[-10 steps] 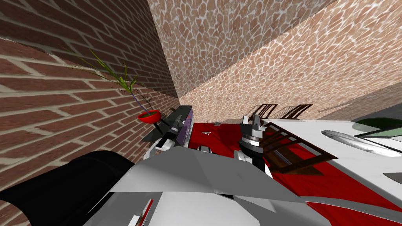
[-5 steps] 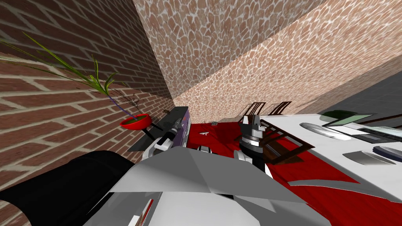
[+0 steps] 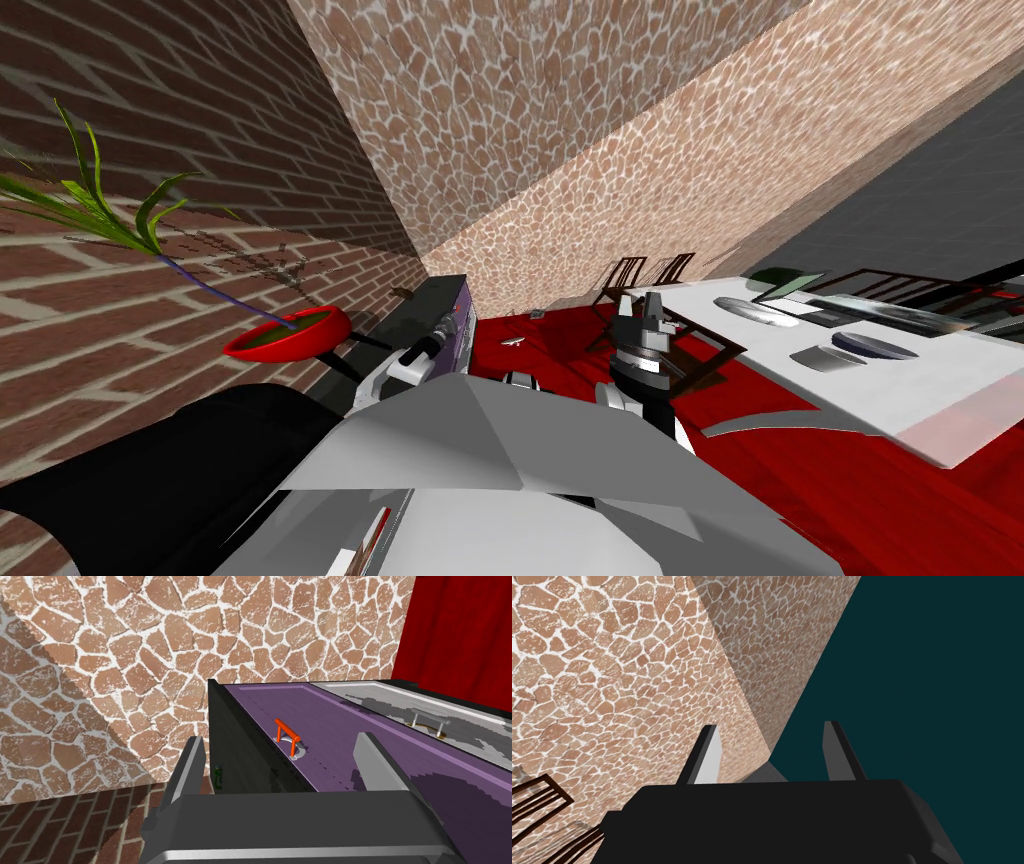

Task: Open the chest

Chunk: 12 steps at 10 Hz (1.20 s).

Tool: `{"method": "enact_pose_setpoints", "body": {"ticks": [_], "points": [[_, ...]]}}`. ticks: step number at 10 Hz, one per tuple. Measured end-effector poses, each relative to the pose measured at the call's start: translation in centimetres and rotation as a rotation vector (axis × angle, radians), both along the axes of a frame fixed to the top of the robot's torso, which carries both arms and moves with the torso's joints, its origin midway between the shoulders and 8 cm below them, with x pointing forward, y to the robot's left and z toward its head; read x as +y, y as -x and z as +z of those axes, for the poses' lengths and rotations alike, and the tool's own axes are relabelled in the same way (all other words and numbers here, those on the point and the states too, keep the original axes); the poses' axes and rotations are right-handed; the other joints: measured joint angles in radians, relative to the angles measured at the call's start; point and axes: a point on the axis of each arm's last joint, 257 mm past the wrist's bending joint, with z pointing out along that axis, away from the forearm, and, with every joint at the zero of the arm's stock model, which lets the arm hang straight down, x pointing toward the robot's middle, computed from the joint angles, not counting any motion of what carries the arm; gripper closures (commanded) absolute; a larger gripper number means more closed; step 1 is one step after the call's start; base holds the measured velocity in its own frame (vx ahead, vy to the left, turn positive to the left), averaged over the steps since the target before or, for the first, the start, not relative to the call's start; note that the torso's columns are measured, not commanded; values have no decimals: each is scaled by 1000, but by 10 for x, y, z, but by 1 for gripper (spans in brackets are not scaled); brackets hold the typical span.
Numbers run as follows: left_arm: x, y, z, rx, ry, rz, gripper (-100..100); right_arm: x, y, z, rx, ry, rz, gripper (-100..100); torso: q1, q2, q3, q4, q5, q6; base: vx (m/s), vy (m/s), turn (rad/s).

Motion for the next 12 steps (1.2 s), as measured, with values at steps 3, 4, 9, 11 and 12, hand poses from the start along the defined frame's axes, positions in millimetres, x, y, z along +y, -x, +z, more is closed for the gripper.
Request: {"method": "enact_pose_setpoints", "body": {"ticks": [3, 4, 9, 11, 12], "points": [[23, 7, -28, 91, 12, 52, -100, 0, 0, 0, 0, 0, 0, 0, -1, 3, 2, 1, 0, 0, 30, 5, -116], [32, 10, -32, 120, 12, 70, -100, 0, 0, 0, 0, 0, 0, 0, -1, 2, 1, 1, 0, 0, 44, 5, -266], [80, 32, -65, 265, 13, 183, -100, 0, 0, 0, 0, 0, 0, 0, 0, 2, 1, 1, 0, 0, 35, 9, -130], [101, 42, -78, 320, 13, 237, -100, 0, 0, 0, 0, 0, 0, 0, 0, 2, 1, 0, 0, -1, 32, 9, -93], [114, 47, -81, 343, 10, 261, -100, 0, 0, 0, 0, 0, 0, 0, -1, 2, 1, 1, 0, 0, 33, 13, -195]]}}
